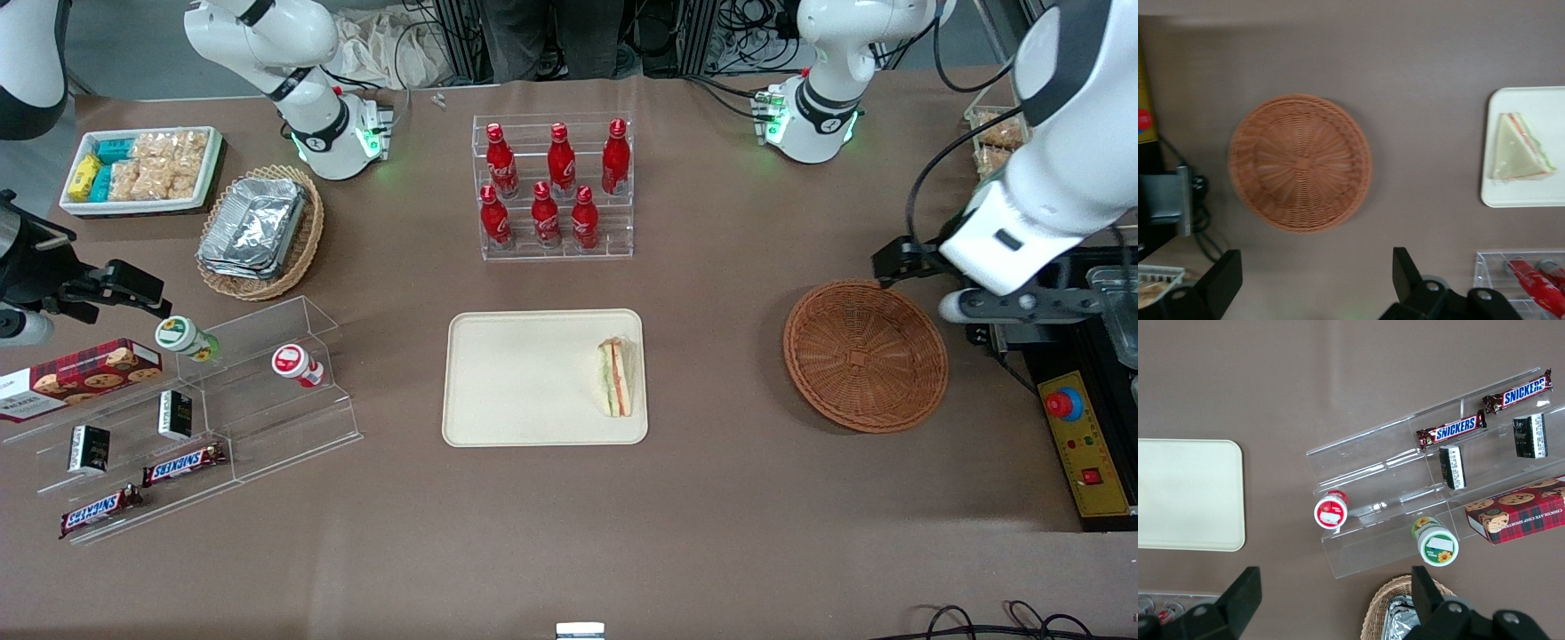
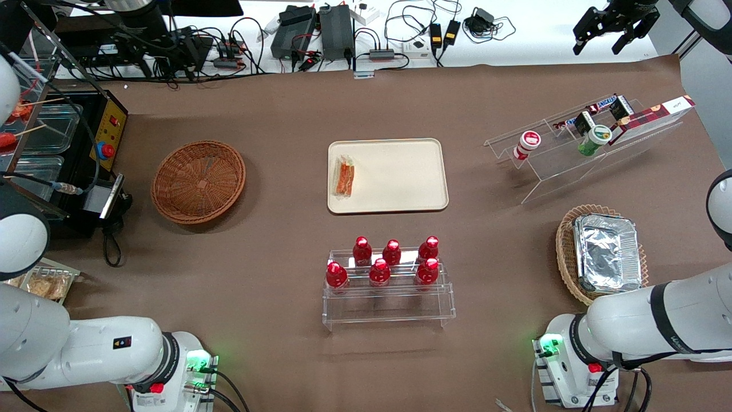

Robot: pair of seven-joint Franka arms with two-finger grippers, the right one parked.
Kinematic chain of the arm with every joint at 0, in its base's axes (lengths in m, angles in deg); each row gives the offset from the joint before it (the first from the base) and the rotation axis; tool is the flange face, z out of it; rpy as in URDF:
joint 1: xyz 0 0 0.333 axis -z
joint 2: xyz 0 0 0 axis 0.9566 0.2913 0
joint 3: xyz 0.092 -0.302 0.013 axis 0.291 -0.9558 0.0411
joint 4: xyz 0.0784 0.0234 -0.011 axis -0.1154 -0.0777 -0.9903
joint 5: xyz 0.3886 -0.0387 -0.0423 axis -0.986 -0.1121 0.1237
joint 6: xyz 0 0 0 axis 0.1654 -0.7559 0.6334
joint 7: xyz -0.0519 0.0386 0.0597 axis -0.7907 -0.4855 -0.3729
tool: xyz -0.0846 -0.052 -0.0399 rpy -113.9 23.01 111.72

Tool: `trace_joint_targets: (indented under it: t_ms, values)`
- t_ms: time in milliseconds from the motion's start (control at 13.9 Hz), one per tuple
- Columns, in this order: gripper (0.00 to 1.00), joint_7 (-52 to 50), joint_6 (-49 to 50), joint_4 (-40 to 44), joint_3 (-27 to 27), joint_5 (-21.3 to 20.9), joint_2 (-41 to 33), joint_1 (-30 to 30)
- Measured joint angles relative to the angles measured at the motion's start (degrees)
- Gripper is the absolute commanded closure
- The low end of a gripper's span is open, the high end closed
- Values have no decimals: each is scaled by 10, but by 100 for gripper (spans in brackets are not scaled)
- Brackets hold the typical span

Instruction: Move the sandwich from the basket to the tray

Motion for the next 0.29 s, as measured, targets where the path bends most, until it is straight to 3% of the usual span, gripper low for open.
trace_joint_targets:
  t_ms: [144,289]
  values:
    - [0,29,0,-28,56,6,-37,27]
    - [0,41,-3,-55,73,8,-66,36]
